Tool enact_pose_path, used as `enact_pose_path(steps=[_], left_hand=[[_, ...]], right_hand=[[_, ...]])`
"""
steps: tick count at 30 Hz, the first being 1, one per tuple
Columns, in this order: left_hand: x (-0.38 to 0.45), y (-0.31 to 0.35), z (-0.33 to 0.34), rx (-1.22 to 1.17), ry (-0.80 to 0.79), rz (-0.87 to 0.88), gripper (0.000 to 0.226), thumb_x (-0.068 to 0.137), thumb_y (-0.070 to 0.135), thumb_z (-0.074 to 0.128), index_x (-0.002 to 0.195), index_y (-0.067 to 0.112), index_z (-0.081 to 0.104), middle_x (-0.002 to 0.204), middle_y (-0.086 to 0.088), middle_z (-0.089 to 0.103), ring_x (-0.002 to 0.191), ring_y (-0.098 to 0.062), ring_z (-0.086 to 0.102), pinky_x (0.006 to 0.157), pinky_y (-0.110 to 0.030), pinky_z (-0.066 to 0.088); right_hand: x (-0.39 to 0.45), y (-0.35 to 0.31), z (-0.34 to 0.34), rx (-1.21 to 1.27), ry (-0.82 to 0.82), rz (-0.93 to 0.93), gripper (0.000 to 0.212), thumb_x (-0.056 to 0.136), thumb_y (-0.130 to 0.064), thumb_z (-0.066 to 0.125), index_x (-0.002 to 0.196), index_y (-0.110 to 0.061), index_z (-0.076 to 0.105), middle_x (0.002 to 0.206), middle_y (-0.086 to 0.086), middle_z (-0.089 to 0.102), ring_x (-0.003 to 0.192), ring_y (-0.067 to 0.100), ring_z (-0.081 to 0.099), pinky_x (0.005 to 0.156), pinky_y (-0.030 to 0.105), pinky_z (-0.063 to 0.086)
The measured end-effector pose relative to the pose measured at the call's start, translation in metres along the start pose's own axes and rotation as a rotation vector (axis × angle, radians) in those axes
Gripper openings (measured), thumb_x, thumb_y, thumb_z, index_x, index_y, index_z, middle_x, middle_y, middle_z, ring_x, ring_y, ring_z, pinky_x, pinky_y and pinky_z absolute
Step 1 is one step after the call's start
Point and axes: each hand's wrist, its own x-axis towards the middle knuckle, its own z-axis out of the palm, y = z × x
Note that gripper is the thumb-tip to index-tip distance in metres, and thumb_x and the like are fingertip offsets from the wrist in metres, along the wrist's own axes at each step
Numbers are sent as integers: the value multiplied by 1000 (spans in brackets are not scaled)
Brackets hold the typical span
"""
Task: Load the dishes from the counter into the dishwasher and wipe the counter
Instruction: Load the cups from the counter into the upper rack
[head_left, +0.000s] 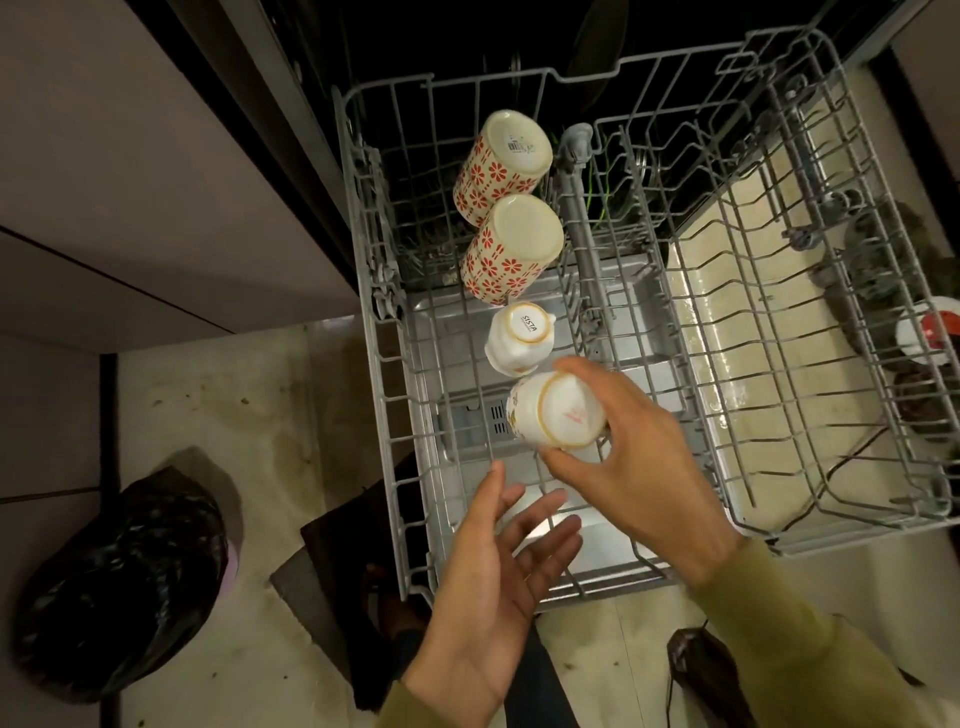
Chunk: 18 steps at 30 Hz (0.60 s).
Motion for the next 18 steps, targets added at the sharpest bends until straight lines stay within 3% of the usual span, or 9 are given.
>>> enact_pose_path(steps=[5,18], left_hand=[[0,-3,-8,22,44,14,50,85,44,67,122,11,60,106,-13,76,99,-32,73,83,-40,59],[2,-3,-12,19,40,16,48,84,44,66,122,14,61,107,-11,76,96,-29,74,81,-38,59]], right_hand=[[21,11,12,-103,-62,-29,73,75,-18,80,140,-28,46,129,-3,54,113,15,52,96,29,48],[41,25,32,-283,-144,-24,76,78,-22,76,144,-25,37,129,7,53,111,26,51,93,40,50]])
